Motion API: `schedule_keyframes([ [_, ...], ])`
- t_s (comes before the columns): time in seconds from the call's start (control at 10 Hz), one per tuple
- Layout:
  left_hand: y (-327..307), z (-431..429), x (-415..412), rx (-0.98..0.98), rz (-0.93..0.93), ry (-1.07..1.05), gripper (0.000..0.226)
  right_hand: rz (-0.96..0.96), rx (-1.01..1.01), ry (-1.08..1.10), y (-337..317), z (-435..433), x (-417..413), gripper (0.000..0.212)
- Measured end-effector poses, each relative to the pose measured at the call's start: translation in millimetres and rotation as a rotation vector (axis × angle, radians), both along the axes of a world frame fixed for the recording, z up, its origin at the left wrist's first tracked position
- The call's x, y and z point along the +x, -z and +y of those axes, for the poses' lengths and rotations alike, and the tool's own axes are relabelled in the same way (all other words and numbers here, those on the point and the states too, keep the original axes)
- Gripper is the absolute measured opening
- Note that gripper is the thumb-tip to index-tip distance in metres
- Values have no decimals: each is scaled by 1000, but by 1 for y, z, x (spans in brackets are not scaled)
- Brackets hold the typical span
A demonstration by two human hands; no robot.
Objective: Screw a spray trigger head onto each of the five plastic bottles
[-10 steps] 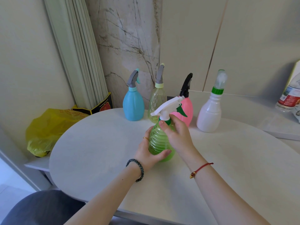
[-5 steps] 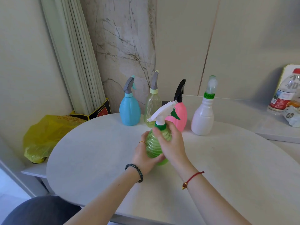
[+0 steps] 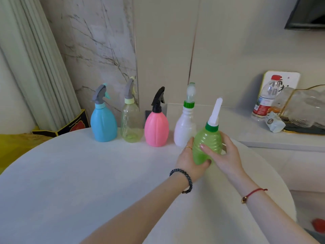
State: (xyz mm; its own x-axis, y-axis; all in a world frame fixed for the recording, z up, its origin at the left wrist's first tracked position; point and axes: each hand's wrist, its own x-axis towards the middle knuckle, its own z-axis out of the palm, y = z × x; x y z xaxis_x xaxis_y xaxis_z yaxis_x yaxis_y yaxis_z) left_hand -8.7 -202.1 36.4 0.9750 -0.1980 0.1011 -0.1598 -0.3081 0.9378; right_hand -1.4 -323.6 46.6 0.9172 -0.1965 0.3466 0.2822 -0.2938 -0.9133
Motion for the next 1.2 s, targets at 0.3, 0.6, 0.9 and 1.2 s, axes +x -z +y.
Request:
schedule_keyframes([
  [0.3,-12,-56,62,32,67,119,73,126,25,-6,2,-65,74,63],
  [0.6,-11,-67,77,3,206,180,79,132,55,-28,24,-74,90,49],
  [0.9,-15,-57,70,250,208,193,69,209,-12,1,22,-73,80,68],
  [1.2,-47,37,-15,-261,-3,56,44,-298,328,58,-41,-37,2,47],
])
